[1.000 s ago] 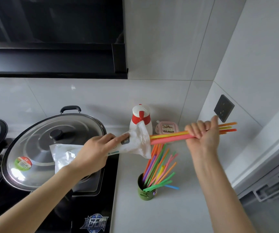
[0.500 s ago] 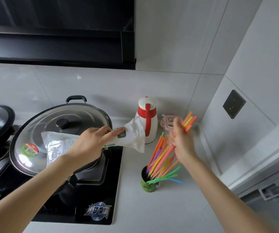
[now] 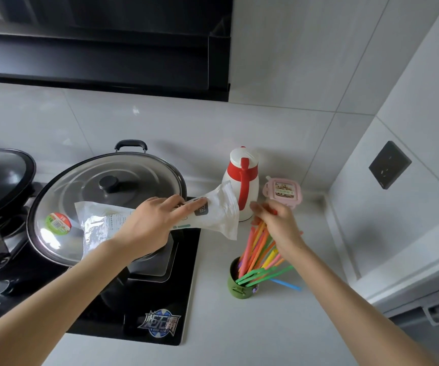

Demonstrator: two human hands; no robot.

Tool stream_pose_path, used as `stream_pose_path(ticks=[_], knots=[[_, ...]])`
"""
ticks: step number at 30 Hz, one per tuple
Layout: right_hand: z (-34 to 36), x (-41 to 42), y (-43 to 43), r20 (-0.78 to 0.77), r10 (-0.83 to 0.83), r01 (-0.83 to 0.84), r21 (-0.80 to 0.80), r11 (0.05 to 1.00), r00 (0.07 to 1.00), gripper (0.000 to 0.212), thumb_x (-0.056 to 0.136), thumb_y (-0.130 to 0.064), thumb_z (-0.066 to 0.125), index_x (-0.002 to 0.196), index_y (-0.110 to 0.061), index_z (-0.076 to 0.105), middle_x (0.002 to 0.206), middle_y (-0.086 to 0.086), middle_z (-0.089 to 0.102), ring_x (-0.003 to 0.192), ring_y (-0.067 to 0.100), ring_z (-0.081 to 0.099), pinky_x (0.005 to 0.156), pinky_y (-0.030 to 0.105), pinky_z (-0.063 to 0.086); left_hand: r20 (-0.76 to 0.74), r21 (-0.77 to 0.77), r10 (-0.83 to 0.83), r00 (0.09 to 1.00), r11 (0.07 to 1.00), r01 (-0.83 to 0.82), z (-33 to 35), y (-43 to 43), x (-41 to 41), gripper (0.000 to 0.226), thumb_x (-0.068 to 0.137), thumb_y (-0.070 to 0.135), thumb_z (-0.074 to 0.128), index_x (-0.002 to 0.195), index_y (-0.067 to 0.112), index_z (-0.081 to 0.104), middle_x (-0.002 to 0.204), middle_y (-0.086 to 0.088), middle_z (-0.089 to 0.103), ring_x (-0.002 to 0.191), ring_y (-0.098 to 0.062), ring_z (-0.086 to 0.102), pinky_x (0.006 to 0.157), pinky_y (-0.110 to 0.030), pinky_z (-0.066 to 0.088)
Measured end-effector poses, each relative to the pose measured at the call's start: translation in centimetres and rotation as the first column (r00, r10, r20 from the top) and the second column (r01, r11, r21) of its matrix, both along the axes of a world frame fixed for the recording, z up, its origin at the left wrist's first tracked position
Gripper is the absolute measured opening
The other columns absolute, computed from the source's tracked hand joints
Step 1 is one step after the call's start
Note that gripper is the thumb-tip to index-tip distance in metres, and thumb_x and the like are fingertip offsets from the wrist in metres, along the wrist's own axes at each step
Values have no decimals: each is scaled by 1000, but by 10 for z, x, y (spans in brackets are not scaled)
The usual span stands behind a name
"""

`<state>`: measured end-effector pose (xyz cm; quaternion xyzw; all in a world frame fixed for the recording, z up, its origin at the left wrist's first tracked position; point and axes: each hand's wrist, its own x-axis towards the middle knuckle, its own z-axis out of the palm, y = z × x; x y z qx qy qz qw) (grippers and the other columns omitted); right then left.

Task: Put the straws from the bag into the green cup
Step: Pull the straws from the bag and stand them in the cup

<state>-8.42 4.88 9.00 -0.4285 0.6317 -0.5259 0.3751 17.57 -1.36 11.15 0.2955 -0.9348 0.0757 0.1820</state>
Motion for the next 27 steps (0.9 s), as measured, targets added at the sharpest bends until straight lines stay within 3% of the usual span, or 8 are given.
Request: stream_pose_path(ticks=[4, 8, 11, 14, 16, 18, 22, 27], knots=[[-16, -4, 10, -376, 185, -142, 141, 980, 908, 42, 97, -29, 45, 60, -11, 56, 51, 2, 52, 38, 2, 43, 48, 19, 37, 16, 6, -3, 1000, 1000, 3, -3, 0, 0, 97, 52, -18, 63, 136, 23, 39, 89, -6, 61, 58, -28, 54, 52, -30, 48], [-25, -7, 14, -473, 394, -266, 315, 911, 788, 28, 93, -27, 53, 69, -14, 58, 57, 5, 53, 50, 9, 45, 49, 17, 34, 20, 21, -13, 1000, 1000, 13, -4, -1, -3, 100, 50, -20, 59, 136, 25, 37, 90, -5, 60, 58, -28, 53, 52, -32, 49], [-4, -8, 14, -426, 326, -265, 199, 944, 844, 15, 89, -21, 60, 81, -10, 67, 76, 0, 69, 64, -1, 58, 63, 13, 44, 30, 15, -15, 999, 1000, 14, -2, -2, -6, 100, 50, -19, 60, 136, 25, 37, 89, -6, 60, 56, -27, 52, 50, -32, 48], [21, -11, 18, -398, 175, -175, 36, 984, 901, 19, 92, -19, 56, 81, -7, 67, 64, -13, 59, 55, -10, 54, 55, 9, 39, 31, -4, -17, 999, 1000, 17, 1, -2, -10, 99, 49, -19, 62, 135, 24, 38, 89, -5, 61, 55, -27, 52, 49, -31, 47], [30, -16, 22, -379, 25, -65, -93, 993, 925, 23, 95, -19, 50, 80, -11, 66, 69, -16, 61, 63, -11, 58, 62, 7, 43, 26, -11, -24, 999, 1000, 24, 4, -2, -12, 100, 48, -19, 62, 135, 24, 39, 89, -4, 61, 55, -26, 52, 49, -30, 47], [35, -16, 25, -217, -71, 34, -172, 985, 973, 25, 97, -19, 46, 86, -14, 68, 82, -14, 68, 77, -8, 63, 74, 8, 47, 25, -14, -28, 999, 999, 29, 6, -2, -14, 102, 46, -20, 62, 135, 25, 38, 90, -3, 61, 55, -26, 52, 49, -29, 46], [36, -8, 32, 17, -76, 78, -161, 984, 997, 27, 97, -15, 45, 83, -22, 67, 86, -7, 70, 78, -1, 66, 77, 19, 50, 47, -10, -43, 998, 999, 43, 14, -5, -19, 104, 44, -19, 61, 135, 26, 38, 91, -3, 62, 55, -26, 53, 48, -30, 47], [31, 2, 44, -255, -164, 111, -210, 971, 953, 17, 91, -13, 57, 79, -21, 66, 75, -12, 67, 72, -1, 64, 70, 11, 48, 57, -31, -55, 997, 998, 57, 20, -11, -21, 104, 45, -18, 63, 135, 26, 36, 87, -5, 62, 53, -27, 54, 46, -34, 49]])
